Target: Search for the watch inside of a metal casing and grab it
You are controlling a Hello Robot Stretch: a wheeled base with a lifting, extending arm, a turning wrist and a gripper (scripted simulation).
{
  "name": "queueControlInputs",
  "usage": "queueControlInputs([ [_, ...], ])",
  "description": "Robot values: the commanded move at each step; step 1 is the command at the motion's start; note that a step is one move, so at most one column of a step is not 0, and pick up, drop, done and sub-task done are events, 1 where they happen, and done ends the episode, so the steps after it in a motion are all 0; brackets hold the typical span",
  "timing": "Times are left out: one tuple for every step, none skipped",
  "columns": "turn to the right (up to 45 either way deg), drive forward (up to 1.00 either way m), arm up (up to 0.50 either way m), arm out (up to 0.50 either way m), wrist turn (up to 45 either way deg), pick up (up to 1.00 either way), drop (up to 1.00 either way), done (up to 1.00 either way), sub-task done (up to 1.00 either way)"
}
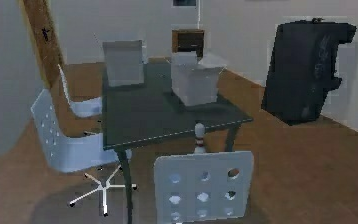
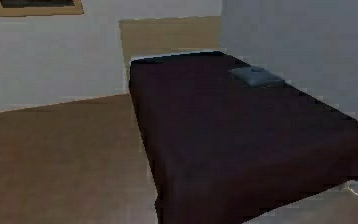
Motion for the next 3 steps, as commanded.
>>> queueControlInputs([
  [-15.0,0.0,0.0,0.0,0.0,0.0,0.0,0.0,0.0],
  [0.0,0.05,0.0,0.0,0.0,0.0,0.0,0.0,0.0],
  [45.0,0.0,0.0,0.0,0.0,0.0,0.0,0.0,0.0],
])
